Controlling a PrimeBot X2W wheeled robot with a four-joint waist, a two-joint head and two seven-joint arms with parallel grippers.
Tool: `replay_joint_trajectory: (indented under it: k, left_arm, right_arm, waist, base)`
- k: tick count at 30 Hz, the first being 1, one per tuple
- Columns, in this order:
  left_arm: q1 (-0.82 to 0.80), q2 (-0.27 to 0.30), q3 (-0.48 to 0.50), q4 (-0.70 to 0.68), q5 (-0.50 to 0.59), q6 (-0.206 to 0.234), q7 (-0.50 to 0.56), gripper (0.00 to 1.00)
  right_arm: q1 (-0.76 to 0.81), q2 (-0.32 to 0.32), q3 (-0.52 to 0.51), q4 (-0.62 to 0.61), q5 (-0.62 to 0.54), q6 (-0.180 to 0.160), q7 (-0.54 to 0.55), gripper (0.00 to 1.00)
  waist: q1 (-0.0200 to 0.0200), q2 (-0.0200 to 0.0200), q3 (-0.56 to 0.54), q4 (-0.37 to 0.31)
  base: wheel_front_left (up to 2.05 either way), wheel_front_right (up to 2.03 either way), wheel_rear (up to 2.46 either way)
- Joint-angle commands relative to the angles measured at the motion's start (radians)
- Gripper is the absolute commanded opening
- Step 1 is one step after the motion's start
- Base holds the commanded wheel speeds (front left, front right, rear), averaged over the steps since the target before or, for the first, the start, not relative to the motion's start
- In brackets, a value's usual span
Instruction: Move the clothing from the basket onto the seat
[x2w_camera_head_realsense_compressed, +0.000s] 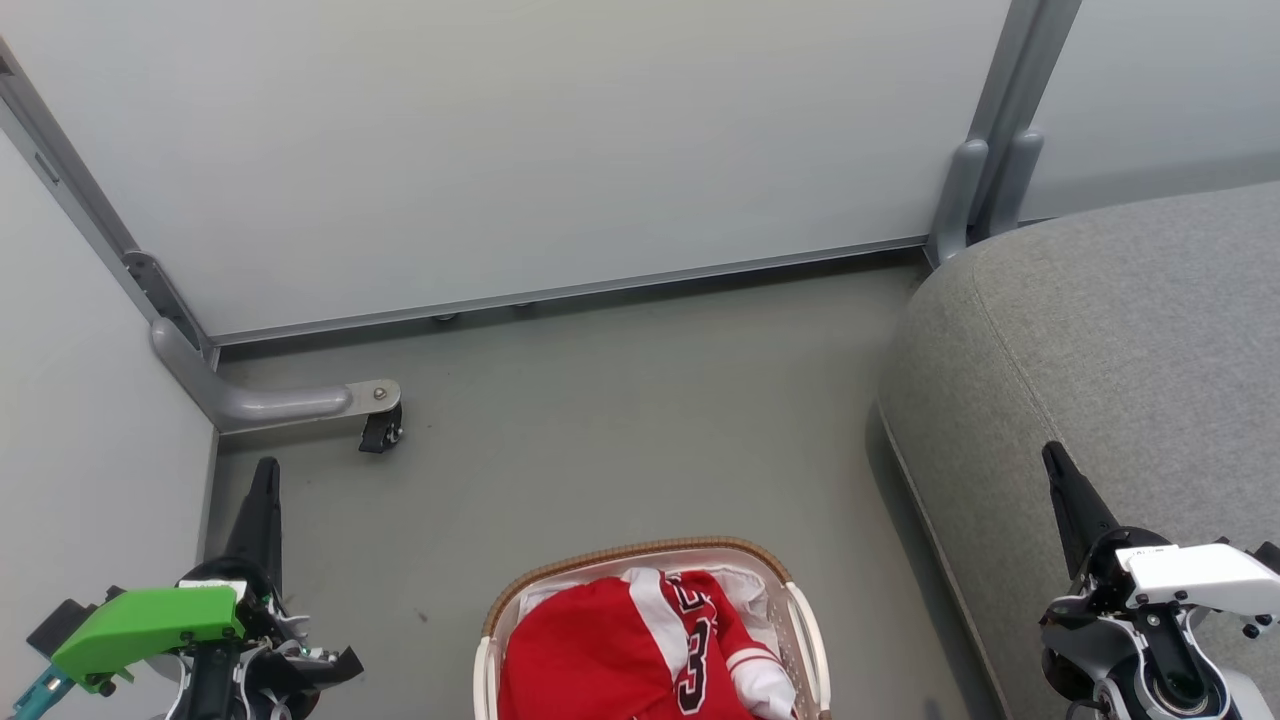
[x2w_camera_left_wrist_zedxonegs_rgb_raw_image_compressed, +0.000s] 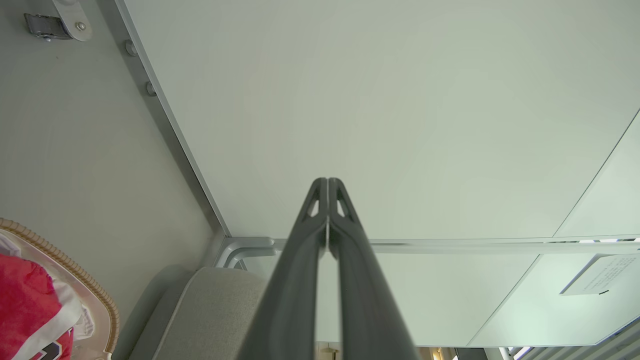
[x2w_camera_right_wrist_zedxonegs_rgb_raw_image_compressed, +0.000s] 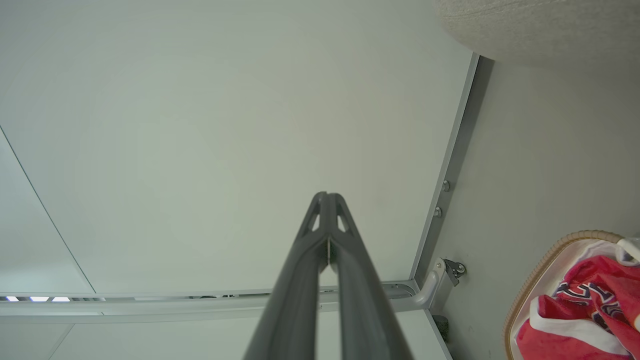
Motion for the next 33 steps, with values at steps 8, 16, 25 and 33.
replay_joint_trajectory:
  k: [8,16,25,33]
  left_arm:
    - [0.009,0.0,0.003,0.0,0.006,-0.004,0.002,0.0]
    - [0.004,-0.004,-0.002,0.024,0.005,0.001,-0.009,1.0]
    - [0.001,0.004,-0.012,0.029,0.125,0.001,-0.055,1.0]
    - [0.002,0.004,-0.022,0.034,0.303,0.0,-0.091,1.0]
  right_arm:
    - [0.011,-0.002,-0.002,0.0,-0.004,0.001,0.004,0.0]
    - [0.003,0.005,0.004,0.014,-0.006,0.0,-0.008,1.0]
    - [-0.004,-0.013,0.025,0.009,-0.115,0.0,-0.055,1.0]
    - [-0.01,-0.019,0.042,0.0,-0.288,0.0,-0.091,1.0]
  waist:
    - [0.0,0.0,0.0,0.0]
    - [0.0,0.0,0.001,0.0]
    - [0.0,0.0,0.004,0.002]
    - [0.0,0.0,0.008,0.004]
  base:
    - [0.0,0.0,0.0]
    - [0.0,0.0,0.0]
    - [0.0,0.0,0.0]
    - [0.0,0.0,0.0]
